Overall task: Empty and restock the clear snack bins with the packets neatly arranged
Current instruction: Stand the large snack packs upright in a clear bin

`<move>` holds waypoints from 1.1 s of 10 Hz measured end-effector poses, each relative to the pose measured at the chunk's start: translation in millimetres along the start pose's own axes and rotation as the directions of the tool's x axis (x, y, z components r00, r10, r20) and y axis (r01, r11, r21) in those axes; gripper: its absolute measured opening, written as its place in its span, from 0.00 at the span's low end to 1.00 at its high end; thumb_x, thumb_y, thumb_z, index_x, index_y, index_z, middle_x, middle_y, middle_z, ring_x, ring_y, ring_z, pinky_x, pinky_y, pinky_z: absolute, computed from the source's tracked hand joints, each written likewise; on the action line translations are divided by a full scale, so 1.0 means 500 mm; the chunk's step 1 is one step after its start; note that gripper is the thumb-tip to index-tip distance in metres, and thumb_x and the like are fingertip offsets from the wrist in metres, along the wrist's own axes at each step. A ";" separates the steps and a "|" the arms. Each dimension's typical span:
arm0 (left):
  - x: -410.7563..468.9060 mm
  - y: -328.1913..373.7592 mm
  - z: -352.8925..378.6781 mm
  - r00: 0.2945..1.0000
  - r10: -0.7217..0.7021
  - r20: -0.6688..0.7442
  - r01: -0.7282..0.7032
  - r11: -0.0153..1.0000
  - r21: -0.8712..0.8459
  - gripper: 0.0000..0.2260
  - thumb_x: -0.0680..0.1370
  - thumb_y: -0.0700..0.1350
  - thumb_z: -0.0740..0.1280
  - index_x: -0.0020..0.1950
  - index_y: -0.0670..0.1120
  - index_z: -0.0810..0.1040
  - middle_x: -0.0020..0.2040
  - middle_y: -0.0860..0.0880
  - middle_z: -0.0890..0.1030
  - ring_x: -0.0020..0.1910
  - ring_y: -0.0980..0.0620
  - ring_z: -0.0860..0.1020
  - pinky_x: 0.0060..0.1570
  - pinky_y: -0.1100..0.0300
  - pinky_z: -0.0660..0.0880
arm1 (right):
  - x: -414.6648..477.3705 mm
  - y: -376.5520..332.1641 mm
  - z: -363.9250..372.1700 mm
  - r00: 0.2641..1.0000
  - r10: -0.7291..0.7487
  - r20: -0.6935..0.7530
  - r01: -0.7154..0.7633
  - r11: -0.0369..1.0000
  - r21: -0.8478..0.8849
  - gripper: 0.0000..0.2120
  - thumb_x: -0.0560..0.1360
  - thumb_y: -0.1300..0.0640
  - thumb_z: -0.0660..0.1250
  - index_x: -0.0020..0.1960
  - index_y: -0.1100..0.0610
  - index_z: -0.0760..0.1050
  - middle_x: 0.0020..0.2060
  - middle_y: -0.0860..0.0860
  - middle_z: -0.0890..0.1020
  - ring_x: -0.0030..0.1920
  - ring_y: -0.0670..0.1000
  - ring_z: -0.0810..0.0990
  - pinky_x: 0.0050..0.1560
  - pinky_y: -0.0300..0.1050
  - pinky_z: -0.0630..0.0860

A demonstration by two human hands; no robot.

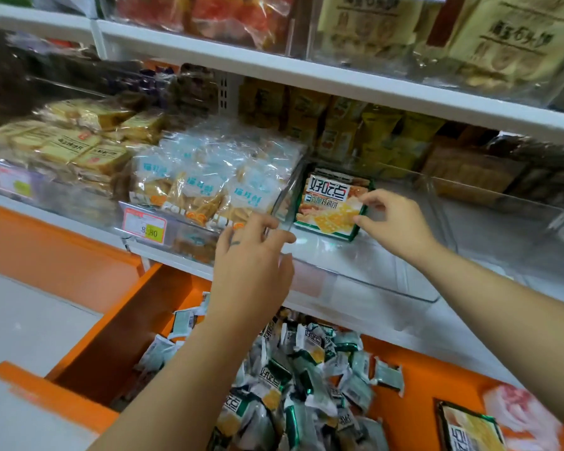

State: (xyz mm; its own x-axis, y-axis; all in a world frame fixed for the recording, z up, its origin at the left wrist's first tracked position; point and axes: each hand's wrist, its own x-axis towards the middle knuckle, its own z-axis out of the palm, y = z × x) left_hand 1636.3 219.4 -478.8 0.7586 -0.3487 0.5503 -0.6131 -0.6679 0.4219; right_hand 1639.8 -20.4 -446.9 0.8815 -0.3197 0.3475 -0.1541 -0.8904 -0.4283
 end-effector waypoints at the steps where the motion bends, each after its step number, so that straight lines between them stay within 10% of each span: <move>1: -0.042 0.052 0.016 0.996 0.088 0.017 -0.087 0.996 -0.029 0.09 0.73 0.45 0.65 0.50 0.48 0.82 0.49 0.50 0.80 0.42 0.47 0.80 0.60 0.41 0.72 | -0.130 0.000 -0.064 0.984 -0.151 -0.094 0.159 0.984 0.078 0.04 0.73 0.59 0.69 0.47 0.54 0.81 0.37 0.44 0.80 0.39 0.44 0.79 0.45 0.41 0.76; 4: -0.246 0.225 0.176 0.902 0.213 0.376 -0.150 0.970 -0.191 0.08 0.77 0.45 0.67 0.54 0.48 0.81 0.49 0.50 0.81 0.37 0.47 0.80 0.33 0.56 0.73 | -0.472 0.261 -0.154 0.980 -0.065 0.188 0.068 0.998 -0.011 0.05 0.73 0.52 0.66 0.46 0.49 0.79 0.35 0.39 0.79 0.36 0.40 0.76 0.39 0.40 0.75; 5: -0.272 0.268 0.243 0.823 0.198 0.532 -0.093 0.972 -0.218 0.11 0.79 0.46 0.64 0.61 0.52 0.77 0.59 0.53 0.78 0.48 0.49 0.80 0.43 0.53 0.77 | -0.536 0.418 -0.140 0.912 0.137 0.386 -0.096 0.988 -0.122 0.07 0.72 0.60 0.69 0.45 0.49 0.78 0.33 0.37 0.76 0.36 0.38 0.75 0.41 0.43 0.75; 6: -0.270 0.302 0.309 0.717 0.245 0.653 -0.118 0.965 -0.232 0.12 0.81 0.49 0.60 0.64 0.55 0.74 0.63 0.54 0.75 0.54 0.52 0.78 0.50 0.52 0.77 | -0.581 0.571 -0.101 0.737 0.396 0.548 -0.289 0.917 -0.274 0.10 0.72 0.58 0.70 0.49 0.46 0.77 0.39 0.41 0.77 0.45 0.46 0.79 0.46 0.40 0.73; 11: -0.280 0.275 0.425 0.542 0.234 0.807 0.006 0.959 -0.282 0.10 0.79 0.45 0.64 0.59 0.54 0.78 0.46 0.61 0.77 0.45 0.61 0.77 0.45 0.64 0.76 | -0.664 0.744 -0.019 0.183 0.427 0.885 -0.015 0.902 -0.432 0.28 0.75 0.57 0.68 0.72 0.43 0.65 0.67 0.46 0.72 0.64 0.49 0.72 0.59 0.42 0.72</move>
State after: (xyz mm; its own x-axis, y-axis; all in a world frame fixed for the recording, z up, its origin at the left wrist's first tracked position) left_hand 1492.8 36.7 -651.1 0.4453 -0.8761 -0.1848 -0.6456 -0.4572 0.6117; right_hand 1285.5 -248.4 -713.7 0.4909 -0.1520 -0.8579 -0.3450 -0.9381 -0.0312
